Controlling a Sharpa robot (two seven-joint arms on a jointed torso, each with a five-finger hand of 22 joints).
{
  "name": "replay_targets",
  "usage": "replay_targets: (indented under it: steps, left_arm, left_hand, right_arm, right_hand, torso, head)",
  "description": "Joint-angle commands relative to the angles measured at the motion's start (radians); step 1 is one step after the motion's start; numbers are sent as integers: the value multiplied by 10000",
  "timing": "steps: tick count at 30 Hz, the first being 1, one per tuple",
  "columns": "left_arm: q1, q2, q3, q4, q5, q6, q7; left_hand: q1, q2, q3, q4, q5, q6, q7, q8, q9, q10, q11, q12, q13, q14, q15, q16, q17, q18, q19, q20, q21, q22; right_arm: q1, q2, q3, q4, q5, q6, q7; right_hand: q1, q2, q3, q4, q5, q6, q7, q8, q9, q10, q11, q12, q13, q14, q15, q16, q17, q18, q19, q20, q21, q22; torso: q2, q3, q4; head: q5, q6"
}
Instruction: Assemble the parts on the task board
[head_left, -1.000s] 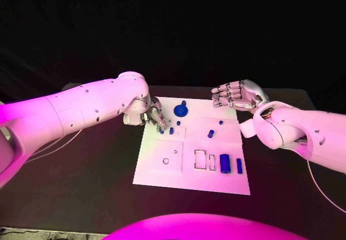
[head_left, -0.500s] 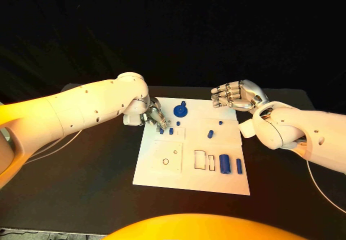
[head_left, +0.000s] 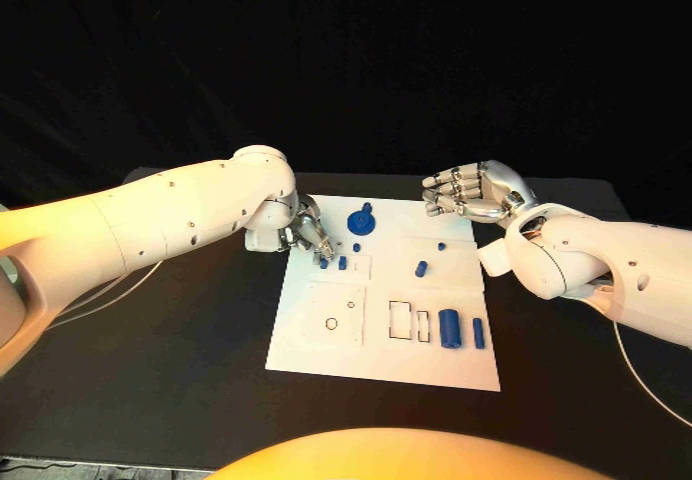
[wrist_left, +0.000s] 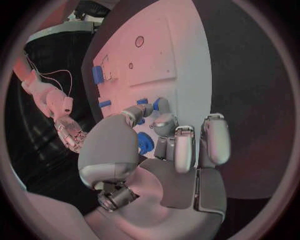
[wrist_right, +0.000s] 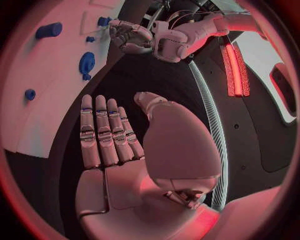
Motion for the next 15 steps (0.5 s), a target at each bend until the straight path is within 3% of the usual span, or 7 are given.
replay_targets:
  steps: [1, 6, 9, 13, 15]
  left_arm:
    - [-12, -36, -1, 52, -77, 33, 14]
    - [-16, -121, 3, 120, -146, -59, 41]
    - [-18, -199, 12, 198, -190, -192, 74]
    - [-17, -292, 65, 302, -224, -364, 110]
    - [-15, -349, 94, 369, -215, -450, 130]
  left_hand:
    - [-12, -28, -230, 250, -457, 94, 23, -73, -51, -76, 11, 0, 45, 1038, -36, 36, 2635, -40, 64, -39, -25, 117]
    - [-24, -85, -420, 457, -620, 130, 23, -79, -88, -73, 11, 1, 52, 1038, -35, 36, 2635, -39, 67, -38, -31, 117]
    - [80, -133, -783, 813, -1628, 173, 23, -86, -151, -61, 11, 13, 82, 1038, -34, 36, 2635, -39, 73, -36, -41, 118]
    - [140, -148, -1186, 1337, -2683, 214, 35, -77, -211, -42, 21, 32, 122, 1038, -25, 36, 2635, -44, 93, -28, -37, 140]
    - [193, -141, -1414, 1634, -3049, 223, 37, -67, -238, -38, 26, 36, 133, 1038, -22, 36, 2635, -43, 98, -24, -40, 144]
  right_arm:
    - [-9, 7, 3, 5, -73, 162, 127]
    - [-15, 9, 3, 2, -73, 160, 131]
    - [-20, 9, 3, 0, -73, 158, 135]
    - [-25, 4, 3, -2, -73, 152, 136]
    - [-27, 4, 3, -3, -73, 150, 137]
  right_hand:
    - [-93, 25, -7, -39, 52, 83, 29, -35, -17, 69, 16, -47, -3, 66, 6, -27, -8, 144, 50, 13, 33, -9]
    - [-93, 25, -7, -39, 52, 83, 29, -35, -17, 69, 16, -47, -3, 66, 6, -27, -8, 144, 50, 13, 33, -9]
    - [-93, 25, -7, -39, 52, 83, 29, -35, -17, 69, 16, -47, -3, 66, 6, -27, -8, 144, 50, 13, 33, -9]
    - [-93, 25, -7, -39, 52, 83, 29, -35, -17, 69, 16, -47, -3, 66, 6, -27, -8, 144, 50, 13, 33, -9]
    - [-93, 25, -7, -39, 52, 83, 29, -35, -17, 69, 16, -47, -3, 66, 6, -27, -8, 144, 50, 13, 33, -9]
  torso:
    - [3, -8, 1]
    - [5, -15, 2]
    - [10, -16, -2]
    - [5, -14, 4]
    - [0, -11, 2]
  head:
    - [15, -7]
    - [12, -4]
    - [8, 0]
    - [8, 1]
    - [9, 2]
